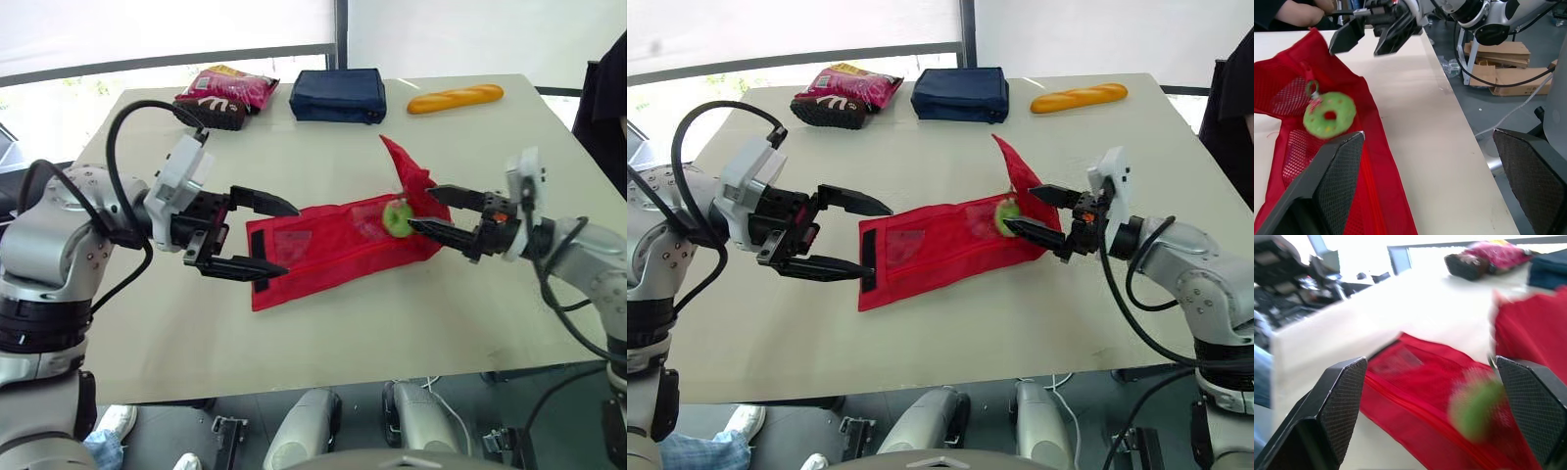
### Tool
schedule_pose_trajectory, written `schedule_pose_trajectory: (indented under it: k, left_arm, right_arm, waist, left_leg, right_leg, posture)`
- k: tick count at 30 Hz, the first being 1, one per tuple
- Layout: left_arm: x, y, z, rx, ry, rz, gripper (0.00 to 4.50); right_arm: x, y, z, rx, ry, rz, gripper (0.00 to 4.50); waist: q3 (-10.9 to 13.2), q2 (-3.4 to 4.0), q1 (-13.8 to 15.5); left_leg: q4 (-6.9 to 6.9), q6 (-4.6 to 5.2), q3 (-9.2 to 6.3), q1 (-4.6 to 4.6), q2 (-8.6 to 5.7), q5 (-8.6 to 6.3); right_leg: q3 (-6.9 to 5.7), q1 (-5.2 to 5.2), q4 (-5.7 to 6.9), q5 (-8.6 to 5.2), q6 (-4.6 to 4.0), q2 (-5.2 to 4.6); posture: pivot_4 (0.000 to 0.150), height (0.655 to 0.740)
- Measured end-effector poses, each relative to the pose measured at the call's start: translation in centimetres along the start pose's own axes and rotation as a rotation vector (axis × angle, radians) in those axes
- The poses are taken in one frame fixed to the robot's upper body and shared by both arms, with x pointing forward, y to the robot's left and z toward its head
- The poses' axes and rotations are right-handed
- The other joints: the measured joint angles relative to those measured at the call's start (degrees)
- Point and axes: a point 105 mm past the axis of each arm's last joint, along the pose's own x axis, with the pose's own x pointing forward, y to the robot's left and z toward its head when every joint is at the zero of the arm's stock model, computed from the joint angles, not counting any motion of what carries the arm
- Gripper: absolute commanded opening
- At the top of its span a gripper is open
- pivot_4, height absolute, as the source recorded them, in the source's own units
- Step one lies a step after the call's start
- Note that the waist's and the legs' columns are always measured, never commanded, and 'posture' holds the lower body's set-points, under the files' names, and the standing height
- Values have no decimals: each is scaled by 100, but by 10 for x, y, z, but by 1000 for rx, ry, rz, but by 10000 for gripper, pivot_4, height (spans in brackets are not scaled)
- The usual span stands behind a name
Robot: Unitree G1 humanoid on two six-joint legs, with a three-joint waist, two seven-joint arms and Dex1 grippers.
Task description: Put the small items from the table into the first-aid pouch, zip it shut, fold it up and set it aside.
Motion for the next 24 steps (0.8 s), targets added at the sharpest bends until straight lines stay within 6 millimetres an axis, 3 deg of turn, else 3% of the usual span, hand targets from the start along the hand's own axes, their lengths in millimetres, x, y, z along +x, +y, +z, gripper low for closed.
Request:
schedule_pose_trajectory:
  k: [5,11,14,16,20,24]
  left_arm:
    - [0,-2,-1,-11,-11,8,45000]
    - [-2,-3,2,-2,-1,14,45000]
    - [-1,-4,2,0,-1,11,45000]
    - [-1,-4,2,0,-1,10,45000]
    - [-1,-4,3,3,0,9,45000]
    - [-1,-3,3,5,0,9,45000]
  right_arm:
    - [6,23,-6,22,37,124,44708]
    - [7,33,0,21,16,175,44708]
    - [1,13,16,-6,-45,73,44708]
    - [-3,-5,15,-19,-41,-25,44708]
    - [-17,-68,-12,45,41,-350,44708]
    - [-14,-86,-45,162,102,-430,44708]
  waist:
    - [0,0,2]
    - [0,0,7]
    - [0,0,7]
    - [0,0,9]
    - [-1,-1,7]
    - [0,0,-14]
  left_leg:
    - [1,0,0,0,1,0]
    - [2,0,0,-1,0,0]
    - [1,-1,1,0,0,0]
    - [0,-1,0,0,0,0]
    - [0,-2,8,1,-1,1]
    - [-4,-2,8,1,1,1]
  right_leg:
    - [0,0,0,0,0,0]
    - [0,0,0,0,0,-1]
    - [0,0,0,0,0,-1]
    - [-1,0,0,0,-1,0]
    - [4,-1,1,4,-6,-1]
    - [7,-6,2,4,-7,1]
  posture:
    - [1500,7293]
    - [1500,7293]
    - [1500,7293]
    - [1500,7293]
    - [1500,7293]
    - [1500,7293]
